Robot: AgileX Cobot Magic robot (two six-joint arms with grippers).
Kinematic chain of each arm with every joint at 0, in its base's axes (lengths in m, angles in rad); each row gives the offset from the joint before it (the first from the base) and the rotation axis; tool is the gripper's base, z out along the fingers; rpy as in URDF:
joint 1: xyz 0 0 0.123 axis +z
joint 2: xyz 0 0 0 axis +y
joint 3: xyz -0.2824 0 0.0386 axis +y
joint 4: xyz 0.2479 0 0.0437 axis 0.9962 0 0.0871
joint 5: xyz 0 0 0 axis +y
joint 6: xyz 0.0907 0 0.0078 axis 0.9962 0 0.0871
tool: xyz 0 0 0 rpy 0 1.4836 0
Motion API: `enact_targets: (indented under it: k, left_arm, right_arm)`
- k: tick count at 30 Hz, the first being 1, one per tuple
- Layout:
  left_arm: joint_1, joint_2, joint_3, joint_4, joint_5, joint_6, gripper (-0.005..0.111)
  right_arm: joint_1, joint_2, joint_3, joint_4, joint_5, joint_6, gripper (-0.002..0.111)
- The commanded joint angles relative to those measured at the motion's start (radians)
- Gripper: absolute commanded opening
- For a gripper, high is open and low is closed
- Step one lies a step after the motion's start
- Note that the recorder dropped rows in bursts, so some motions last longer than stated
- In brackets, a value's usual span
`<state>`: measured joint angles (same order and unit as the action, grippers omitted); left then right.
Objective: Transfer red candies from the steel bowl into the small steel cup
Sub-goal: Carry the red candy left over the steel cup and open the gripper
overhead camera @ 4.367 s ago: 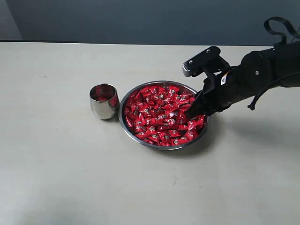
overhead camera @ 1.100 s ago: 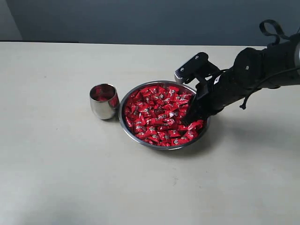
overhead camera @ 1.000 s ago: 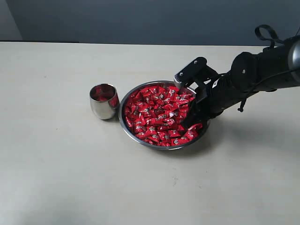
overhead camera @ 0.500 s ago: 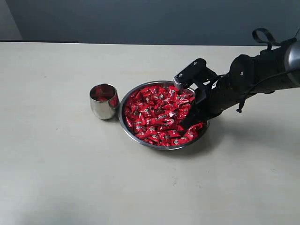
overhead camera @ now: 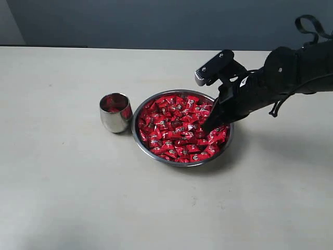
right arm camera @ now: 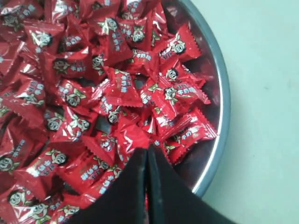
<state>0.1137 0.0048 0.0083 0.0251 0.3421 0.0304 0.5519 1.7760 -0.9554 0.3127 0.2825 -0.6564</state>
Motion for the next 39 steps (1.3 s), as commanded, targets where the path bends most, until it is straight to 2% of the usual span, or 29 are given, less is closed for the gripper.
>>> enact_targets:
  k: [1,7,12,17,22,32,39]
  left_arm:
    - [-0.005,-0.005,-0.008,0.002,-0.005,-0.001,0.000]
    - [-0.005,-0.005,-0.008,0.002,-0.005,-0.001,0.000]
    - [-0.005,-0.005,-0.008,0.002,-0.005,-0.001,0.000]
    - [-0.005,-0.005,-0.008,0.002,-0.005,-0.001,0.000]
    - [-0.005,-0.005,-0.008,0.002,-0.005,-0.001,0.000]
    - [-0.005,-0.005,-0.008,0.002,-0.005,-0.001,0.000]
    - [-0.005,-0.005,-0.008,0.002,-0.005,-0.001,0.000]
  right_arm:
    - [-0.003,-0.038,-0.005,0.015,0.019,0.001,-0.001]
    - [0.016,-0.079,-0.005,0.123,0.025,0.001,-0.001]
    - [0.157,-0.079,-0.005,0.123,-0.060,-0.001,-0.001]
    - [0.237,-0.071,-0.036,0.123,-0.142,-0.001,-0.001]
    - [0.275,-0.010,-0.155,0.144,-0.080,0.001,-0.001]
    - [0.288,0.218,-0.509,0.170,0.115,0.001,-0.001]
    - [0.288,0.344,-0.630,0.164,0.141,0.001,-0.001]
